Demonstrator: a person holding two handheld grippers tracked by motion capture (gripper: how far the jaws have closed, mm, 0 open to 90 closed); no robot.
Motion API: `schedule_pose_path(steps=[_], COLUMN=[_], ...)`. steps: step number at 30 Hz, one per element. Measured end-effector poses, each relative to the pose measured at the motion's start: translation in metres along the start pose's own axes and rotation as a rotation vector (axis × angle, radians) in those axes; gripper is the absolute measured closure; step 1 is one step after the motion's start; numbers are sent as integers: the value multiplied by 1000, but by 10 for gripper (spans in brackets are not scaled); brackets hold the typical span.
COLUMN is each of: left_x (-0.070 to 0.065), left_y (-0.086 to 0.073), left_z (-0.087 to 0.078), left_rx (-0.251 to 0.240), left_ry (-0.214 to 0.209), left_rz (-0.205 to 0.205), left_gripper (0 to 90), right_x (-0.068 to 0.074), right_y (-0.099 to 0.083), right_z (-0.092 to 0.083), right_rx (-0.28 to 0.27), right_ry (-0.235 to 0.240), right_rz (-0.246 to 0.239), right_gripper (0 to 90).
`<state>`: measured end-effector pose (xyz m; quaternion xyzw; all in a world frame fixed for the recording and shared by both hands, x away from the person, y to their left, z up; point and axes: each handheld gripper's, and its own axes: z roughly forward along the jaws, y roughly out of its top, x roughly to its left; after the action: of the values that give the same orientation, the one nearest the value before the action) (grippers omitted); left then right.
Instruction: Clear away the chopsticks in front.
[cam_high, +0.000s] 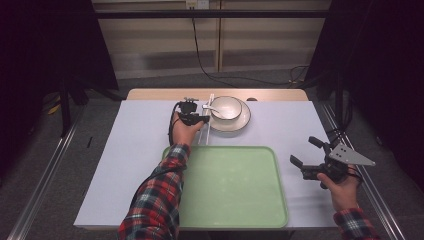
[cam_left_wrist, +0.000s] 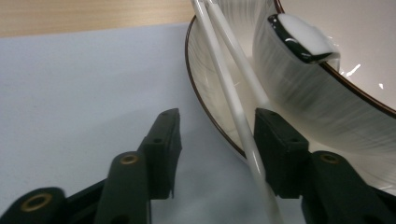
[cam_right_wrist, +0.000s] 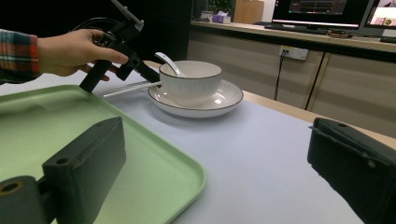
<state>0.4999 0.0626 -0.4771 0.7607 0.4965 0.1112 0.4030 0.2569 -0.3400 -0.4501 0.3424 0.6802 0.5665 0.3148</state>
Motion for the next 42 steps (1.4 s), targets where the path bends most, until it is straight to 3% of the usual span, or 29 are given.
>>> schedule_pose_path(steps=[2, 4, 7, 12, 20, 25, 35, 42], left_x=[0, -2, -4, -7, -9, -11, -10, -10], left_y=[1, 2, 4, 6, 8, 9, 10, 11], left_z=[0, 0, 1, 3, 2, 2, 0, -1], left_rx=[19, 31, 46, 53, 67, 69, 71, 71], left_ry=[1, -1, 0, 15, 39, 60, 59, 61], left_rz=[4, -34, -49, -148, -249, -276, -371, -390], left_gripper=[554, 613, 666, 704, 751, 767, 795, 806], right_x=[0, 0, -1, 0, -1, -2, -2, -3], right_y=[0, 0, 0, 0, 0, 0, 0, 0], right_z=[0, 0, 0, -1, -1, -2, -2, -3], right_rx=[1, -1, -2, -1, -2, -13, -22, -25], right_ry=[1, 1, 2, 0, -4, -5, 10, -1], right_rz=[2, 0, -2, 8, 8, 5, -9, -4], right_gripper=[37, 37, 37, 37, 37, 38, 38, 38])
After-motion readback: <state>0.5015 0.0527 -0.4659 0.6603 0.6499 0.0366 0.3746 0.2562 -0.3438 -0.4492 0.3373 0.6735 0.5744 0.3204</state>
